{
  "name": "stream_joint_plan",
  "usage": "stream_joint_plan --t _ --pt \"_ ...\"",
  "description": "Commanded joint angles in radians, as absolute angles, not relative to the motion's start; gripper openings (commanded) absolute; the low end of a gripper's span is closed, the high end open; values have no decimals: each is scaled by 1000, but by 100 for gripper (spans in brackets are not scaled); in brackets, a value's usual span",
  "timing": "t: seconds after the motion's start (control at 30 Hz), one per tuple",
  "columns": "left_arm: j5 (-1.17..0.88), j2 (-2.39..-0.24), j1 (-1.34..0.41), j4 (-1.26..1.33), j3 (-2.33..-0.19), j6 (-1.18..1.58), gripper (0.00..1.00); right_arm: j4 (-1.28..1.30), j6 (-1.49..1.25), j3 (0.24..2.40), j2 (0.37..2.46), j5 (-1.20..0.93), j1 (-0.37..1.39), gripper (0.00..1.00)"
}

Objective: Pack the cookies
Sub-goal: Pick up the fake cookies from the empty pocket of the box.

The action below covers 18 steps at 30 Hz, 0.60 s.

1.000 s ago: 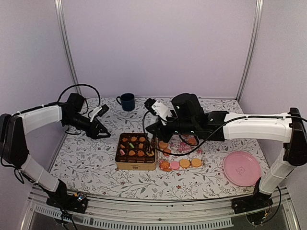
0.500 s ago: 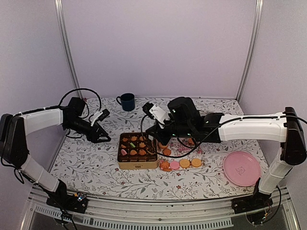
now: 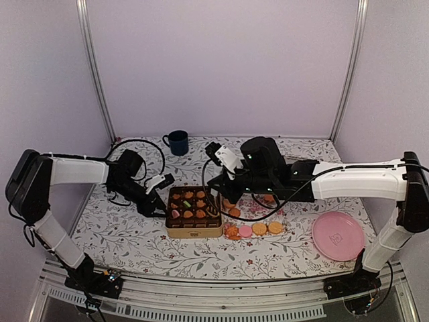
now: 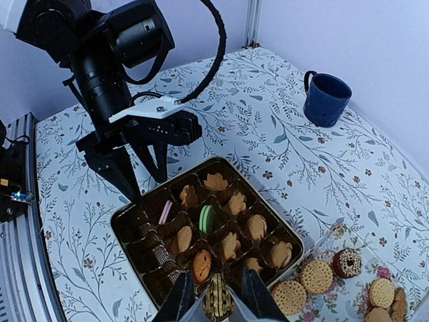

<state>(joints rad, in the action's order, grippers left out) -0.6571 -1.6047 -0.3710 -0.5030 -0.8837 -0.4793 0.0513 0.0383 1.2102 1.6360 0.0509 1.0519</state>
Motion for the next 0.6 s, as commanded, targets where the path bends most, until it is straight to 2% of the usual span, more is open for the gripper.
stream_joint_plan --t 0.0,0.57 --pt "-598 -1634 -396 -463 -869 -493 50 -63 -33 1169 1552 46 1055 12" --pt "-472 -1643 -439 -425 -841 -494 47 -298 -171 909 1385 66 1047 13"
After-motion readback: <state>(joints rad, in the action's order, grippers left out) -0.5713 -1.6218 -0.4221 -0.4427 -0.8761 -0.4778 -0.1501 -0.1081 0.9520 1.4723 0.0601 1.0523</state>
